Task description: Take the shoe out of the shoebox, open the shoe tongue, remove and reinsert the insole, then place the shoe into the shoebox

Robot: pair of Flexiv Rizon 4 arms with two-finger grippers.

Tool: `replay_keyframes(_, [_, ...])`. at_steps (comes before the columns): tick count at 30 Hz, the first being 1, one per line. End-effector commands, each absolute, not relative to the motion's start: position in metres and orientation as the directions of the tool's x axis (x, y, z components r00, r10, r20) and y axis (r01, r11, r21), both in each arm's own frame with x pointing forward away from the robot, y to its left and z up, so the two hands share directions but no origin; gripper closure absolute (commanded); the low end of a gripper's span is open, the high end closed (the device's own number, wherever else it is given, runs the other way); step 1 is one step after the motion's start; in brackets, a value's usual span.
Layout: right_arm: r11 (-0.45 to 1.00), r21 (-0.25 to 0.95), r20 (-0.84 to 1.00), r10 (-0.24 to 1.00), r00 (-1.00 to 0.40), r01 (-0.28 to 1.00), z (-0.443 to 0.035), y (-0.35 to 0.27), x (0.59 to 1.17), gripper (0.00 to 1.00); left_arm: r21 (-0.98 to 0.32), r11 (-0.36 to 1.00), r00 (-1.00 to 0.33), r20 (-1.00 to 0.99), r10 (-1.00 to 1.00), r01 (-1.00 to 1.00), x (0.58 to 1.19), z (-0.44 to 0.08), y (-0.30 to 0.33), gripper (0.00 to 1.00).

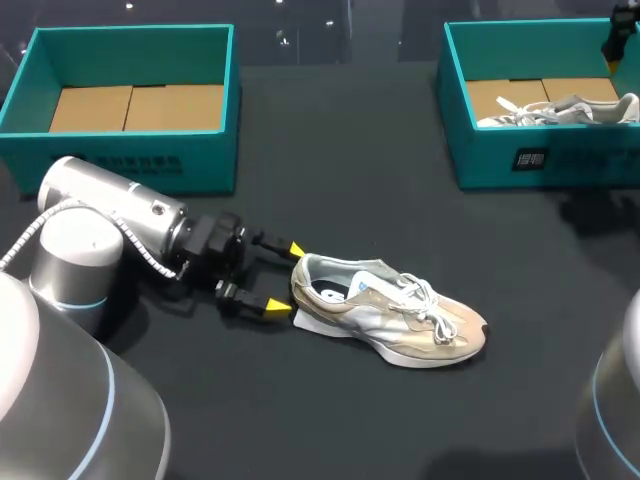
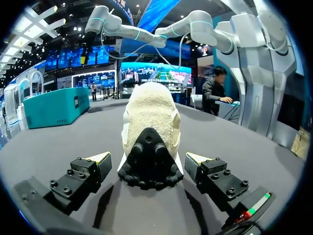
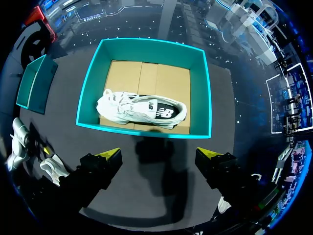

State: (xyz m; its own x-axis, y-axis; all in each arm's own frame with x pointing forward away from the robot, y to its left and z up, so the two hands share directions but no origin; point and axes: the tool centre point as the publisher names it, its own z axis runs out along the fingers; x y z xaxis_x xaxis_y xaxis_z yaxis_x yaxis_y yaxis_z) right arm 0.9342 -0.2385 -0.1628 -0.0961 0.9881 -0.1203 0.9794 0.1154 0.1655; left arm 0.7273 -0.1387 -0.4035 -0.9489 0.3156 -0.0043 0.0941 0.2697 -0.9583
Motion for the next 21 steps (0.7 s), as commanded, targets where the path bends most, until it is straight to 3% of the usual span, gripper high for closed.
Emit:
replay_keyframes(1, [0.114,0.166,-0.122,0.988,-0.095,0.979,-0.163,-0.238,0.934,0.00,-0.957,0.270,-0.944,-0.011,0.331,0.106,0.729,-0.407,-0.144,0.00])
replay_keyframes(21, [0.114,0.166,-0.122,0.988,-0.095,0.979,-0.163,-0.238,0.934,0.00,-0.960,0.267,-0.939,0.018,0.342,0.079,0.717,-0.404,-0.169,0.00])
